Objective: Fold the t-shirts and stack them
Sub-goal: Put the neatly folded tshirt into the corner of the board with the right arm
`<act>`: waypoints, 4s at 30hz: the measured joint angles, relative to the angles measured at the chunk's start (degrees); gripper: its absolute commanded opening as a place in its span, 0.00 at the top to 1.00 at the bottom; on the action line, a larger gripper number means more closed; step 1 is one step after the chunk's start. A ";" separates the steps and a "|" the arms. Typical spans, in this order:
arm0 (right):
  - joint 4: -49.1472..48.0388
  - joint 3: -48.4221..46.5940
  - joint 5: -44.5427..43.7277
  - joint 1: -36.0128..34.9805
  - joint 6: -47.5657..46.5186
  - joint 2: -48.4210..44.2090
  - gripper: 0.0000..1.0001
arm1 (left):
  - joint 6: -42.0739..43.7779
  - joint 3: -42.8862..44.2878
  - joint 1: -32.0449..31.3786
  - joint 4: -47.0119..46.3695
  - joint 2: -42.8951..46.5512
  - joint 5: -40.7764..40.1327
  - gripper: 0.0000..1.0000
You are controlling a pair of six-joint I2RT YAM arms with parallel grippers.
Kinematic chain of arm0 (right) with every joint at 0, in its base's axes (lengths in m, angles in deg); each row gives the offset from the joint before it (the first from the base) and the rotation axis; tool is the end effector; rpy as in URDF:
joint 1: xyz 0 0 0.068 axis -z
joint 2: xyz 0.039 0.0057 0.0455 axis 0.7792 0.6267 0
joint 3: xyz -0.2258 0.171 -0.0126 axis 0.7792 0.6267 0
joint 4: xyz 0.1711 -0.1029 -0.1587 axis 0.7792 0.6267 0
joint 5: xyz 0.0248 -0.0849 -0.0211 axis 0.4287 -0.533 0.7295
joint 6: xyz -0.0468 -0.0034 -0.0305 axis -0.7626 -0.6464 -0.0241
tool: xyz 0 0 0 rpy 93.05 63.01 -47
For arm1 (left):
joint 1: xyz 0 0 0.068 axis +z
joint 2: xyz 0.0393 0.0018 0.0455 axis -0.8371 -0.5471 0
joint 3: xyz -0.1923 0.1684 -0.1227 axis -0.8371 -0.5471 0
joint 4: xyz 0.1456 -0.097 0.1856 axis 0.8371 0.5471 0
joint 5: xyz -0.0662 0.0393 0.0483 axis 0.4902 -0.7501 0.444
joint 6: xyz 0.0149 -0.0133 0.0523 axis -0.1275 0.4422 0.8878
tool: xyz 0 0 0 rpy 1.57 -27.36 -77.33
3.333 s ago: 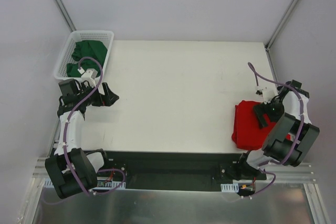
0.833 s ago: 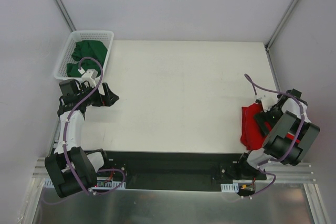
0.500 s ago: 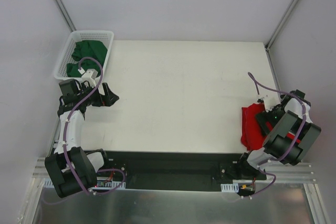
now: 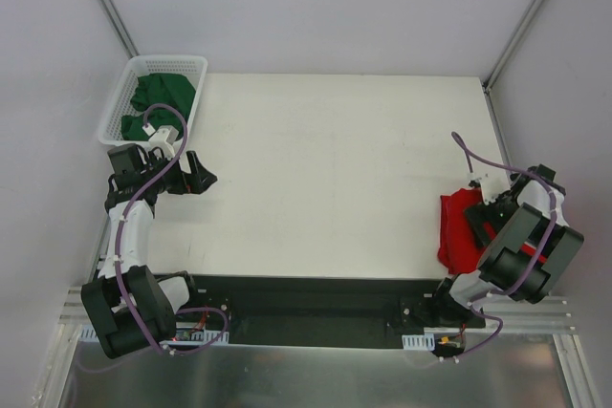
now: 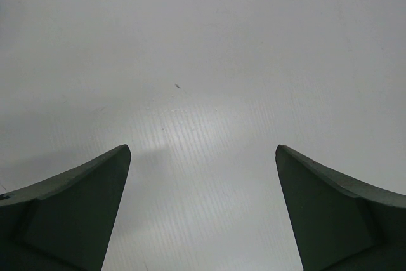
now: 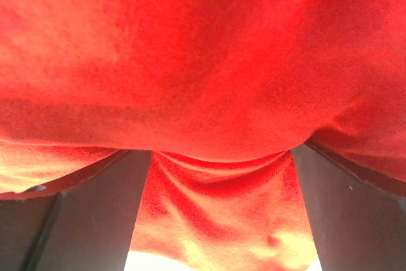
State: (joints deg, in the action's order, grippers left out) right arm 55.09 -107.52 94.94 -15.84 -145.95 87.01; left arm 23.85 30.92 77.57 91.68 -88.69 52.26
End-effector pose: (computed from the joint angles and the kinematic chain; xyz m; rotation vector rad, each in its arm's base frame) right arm 0.2052 -0.1396 0.1945 -1.0275 2.7298 -0.1585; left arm 0.2149 0.0523 0.2643 0.1720 2.0038 -0.5400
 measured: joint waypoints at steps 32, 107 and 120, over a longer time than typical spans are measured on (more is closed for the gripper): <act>9.86 -12.57 8.46 -8.57 14.01 1.14 0.91 | 0.04 0.00 0.00 0.00 -0.68 0.07 0.01; 8.39 -2.89 6.93 14.95 5.70 -14.97 0.60 | 0.96 -0.02 0.00 -0.02 0.39 1.57 0.01; 7.74 -3.87 9.31 24.09 0.42 -6.60 0.60 | 0.87 -0.02 0.00 -0.02 0.04 1.99 0.01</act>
State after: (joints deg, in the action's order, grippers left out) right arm 62.83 -111.39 104.25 8.25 -145.53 80.41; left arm 24.73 30.89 77.57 91.66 -88.65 54.25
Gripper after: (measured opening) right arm 0.401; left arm 0.993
